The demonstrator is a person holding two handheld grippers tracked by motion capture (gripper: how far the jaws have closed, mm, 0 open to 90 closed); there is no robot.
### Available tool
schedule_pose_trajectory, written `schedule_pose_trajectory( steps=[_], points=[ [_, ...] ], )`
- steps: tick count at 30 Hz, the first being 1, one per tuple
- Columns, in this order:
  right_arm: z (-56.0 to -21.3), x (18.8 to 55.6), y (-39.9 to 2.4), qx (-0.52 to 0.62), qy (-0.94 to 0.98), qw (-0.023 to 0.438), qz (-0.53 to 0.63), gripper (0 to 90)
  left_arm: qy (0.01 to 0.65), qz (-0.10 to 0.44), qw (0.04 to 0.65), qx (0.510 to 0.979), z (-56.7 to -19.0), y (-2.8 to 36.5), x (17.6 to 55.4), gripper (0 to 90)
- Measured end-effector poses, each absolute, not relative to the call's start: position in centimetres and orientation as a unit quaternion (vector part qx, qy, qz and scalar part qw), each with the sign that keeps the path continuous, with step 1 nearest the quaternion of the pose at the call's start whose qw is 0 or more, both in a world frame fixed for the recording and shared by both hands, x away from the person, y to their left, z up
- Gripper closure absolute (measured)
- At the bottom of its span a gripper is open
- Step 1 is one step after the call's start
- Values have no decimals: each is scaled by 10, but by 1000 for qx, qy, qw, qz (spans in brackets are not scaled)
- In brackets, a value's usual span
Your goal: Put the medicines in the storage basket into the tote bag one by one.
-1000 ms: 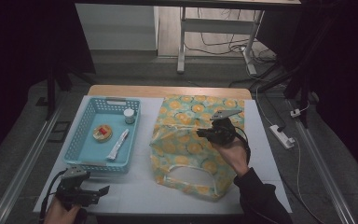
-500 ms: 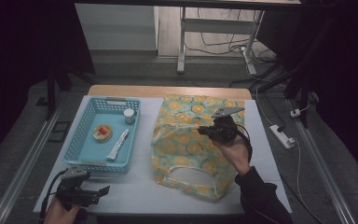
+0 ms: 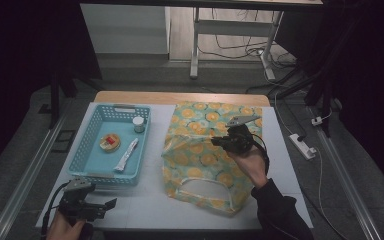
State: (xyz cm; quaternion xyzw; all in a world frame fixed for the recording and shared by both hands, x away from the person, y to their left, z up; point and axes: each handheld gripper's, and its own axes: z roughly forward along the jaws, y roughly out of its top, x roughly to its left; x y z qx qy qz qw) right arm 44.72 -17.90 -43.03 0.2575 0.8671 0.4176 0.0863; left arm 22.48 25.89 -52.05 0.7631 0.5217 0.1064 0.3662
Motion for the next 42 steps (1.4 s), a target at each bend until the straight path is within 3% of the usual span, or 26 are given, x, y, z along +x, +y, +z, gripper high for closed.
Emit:
schedule_pose_trajectory(
  steps=[24, 42],
  points=[
    [-434, 447, -178, 253, 870, 88, 415, 900, 503, 78, 393, 766, -514, 266, 224, 18],
    [-431, 447, -179, 253, 868, 91, 417, 900, 475, 91, 423, 766, -498, 265, 223, 0]
  ],
)
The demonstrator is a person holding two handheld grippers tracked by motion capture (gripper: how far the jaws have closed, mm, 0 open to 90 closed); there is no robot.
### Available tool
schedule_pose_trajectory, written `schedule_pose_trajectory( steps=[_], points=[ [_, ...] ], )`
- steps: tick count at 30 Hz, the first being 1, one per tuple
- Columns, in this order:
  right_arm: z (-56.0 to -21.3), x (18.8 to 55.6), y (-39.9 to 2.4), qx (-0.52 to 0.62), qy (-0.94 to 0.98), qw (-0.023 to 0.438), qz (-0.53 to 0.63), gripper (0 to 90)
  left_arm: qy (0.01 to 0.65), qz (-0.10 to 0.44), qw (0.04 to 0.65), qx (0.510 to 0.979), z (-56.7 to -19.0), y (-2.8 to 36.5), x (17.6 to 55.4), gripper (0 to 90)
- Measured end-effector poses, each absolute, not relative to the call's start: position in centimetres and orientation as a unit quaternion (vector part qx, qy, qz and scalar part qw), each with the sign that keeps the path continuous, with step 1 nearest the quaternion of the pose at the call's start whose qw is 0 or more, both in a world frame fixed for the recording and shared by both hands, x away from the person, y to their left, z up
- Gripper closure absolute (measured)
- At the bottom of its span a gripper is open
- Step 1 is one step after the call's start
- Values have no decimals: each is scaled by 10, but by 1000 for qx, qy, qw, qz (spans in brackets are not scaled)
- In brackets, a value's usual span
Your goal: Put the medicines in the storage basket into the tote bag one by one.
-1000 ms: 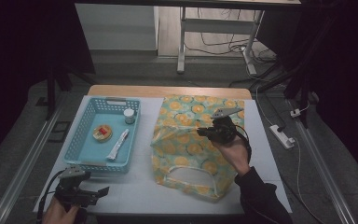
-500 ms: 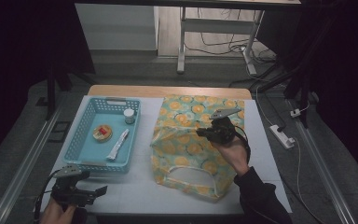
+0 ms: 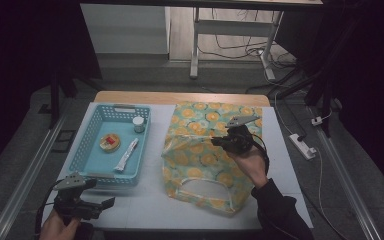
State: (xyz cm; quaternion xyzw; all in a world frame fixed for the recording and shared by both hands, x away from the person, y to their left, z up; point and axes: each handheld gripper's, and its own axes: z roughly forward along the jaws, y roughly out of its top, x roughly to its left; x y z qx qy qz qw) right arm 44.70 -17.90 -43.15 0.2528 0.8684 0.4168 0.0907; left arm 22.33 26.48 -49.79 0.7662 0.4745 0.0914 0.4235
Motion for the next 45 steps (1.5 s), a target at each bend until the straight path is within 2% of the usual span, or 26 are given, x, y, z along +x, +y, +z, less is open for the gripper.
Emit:
schedule_pose_trajectory(
  steps=[7, 16, 25, 34, 40, 45],
  points=[
    [-434, 447, -178, 246, 873, 88, 412, 900, 479, 82, 428, 762, -496, 268, 226, 0],
    [-429, 447, -179, 242, 872, 95, 416, 900, 468, 103, 437, 762, -482, 264, 229, 3],
    [-426, 447, -179, 241, 871, 94, 417, 900, 469, 92, 439, 761, -480, 268, 243, 0],
    [-427, 447, -178, 239, 872, 94, 416, 900, 463, 109, 438, 762, -470, 270, 255, 5],
    [-427, 447, -177, 237, 872, 94, 417, 900, 472, 88, 438, 760, -471, 274, 271, 0],
    [-427, 448, -177, 236, 872, 96, 418, 900, 468, 101, 432, 764, -465, 274, 281, 0]
  ],
)
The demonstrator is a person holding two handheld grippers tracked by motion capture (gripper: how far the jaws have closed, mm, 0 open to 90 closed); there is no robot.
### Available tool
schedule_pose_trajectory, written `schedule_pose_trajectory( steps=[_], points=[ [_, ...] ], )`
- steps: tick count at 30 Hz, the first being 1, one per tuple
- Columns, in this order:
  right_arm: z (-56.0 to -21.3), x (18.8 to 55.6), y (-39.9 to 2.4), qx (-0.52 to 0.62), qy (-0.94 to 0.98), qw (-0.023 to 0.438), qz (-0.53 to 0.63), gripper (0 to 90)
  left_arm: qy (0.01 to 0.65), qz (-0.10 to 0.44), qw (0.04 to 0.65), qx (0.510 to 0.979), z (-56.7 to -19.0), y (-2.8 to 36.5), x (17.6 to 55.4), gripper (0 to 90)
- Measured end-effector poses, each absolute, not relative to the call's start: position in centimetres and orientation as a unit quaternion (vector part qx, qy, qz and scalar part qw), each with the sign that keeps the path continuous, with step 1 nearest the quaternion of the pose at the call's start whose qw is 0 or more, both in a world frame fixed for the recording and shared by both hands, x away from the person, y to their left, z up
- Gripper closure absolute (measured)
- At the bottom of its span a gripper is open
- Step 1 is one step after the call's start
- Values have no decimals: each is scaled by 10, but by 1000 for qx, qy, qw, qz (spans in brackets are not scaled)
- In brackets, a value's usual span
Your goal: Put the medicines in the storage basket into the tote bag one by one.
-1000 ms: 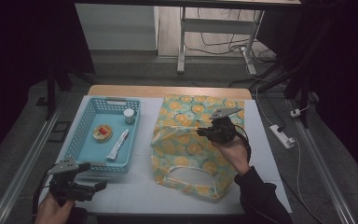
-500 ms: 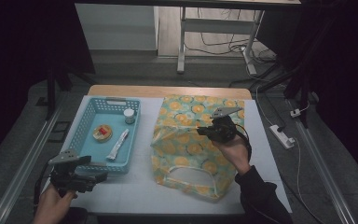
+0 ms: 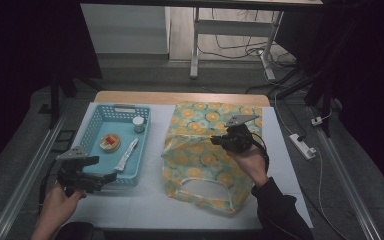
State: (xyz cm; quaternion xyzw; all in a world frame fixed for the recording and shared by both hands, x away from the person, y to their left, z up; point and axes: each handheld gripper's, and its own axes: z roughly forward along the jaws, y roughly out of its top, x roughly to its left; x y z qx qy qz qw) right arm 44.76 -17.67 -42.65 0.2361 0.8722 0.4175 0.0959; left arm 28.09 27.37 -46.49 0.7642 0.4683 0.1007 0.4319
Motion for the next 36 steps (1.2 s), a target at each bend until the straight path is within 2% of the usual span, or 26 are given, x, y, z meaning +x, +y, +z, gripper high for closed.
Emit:
schedule_pose_trajectory(
  steps=[36],
  points=[
    [-429, 450, -177, 236, 872, 99, 418, 900, 525, 101, 380, 755, -468, 288, 368, 3]
  ],
)
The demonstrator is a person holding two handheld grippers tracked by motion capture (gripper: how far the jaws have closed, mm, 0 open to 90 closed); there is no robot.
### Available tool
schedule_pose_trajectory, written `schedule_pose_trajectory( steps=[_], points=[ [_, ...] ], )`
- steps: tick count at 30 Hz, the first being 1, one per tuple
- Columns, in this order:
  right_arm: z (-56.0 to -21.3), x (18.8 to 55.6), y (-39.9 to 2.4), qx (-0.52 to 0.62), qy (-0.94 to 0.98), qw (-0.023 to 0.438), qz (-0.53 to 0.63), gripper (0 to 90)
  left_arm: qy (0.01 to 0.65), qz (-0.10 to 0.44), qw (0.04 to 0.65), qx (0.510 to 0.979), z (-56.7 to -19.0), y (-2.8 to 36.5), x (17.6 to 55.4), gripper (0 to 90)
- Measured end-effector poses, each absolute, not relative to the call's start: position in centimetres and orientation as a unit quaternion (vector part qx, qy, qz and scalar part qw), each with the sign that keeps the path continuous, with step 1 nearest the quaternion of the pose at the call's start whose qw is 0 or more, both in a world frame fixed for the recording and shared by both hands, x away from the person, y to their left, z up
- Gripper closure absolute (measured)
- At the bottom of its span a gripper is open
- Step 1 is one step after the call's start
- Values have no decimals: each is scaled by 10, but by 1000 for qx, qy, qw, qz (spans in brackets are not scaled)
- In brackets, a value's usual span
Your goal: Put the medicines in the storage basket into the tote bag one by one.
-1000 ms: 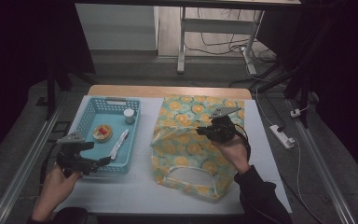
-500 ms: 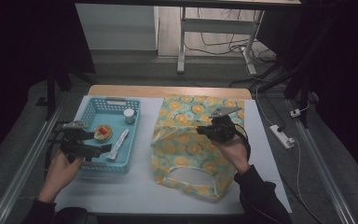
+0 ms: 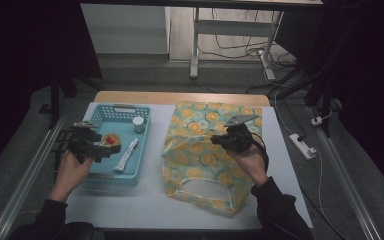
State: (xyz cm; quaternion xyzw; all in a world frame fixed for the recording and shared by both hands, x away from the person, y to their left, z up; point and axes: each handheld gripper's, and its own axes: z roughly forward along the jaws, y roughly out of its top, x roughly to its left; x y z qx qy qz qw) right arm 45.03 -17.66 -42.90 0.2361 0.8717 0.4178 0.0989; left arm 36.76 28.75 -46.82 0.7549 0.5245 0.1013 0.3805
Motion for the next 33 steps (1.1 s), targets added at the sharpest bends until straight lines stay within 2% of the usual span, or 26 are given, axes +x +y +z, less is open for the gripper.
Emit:
schedule_pose_trajectory(
  steps=[14, 25, 33],
  points=[
    [-431, 450, -175, 234, 874, 93, 416, 900, 530, 112, 360, 760, -470, 291, 396, 0],
    [-431, 451, -176, 236, 873, 91, 417, 900, 539, 119, 299, 778, -487, 290, 425, 0],
    [-431, 451, -176, 235, 873, 90, 417, 900, 543, 107, 289, 781, -502, 292, 446, 0]
  ],
)
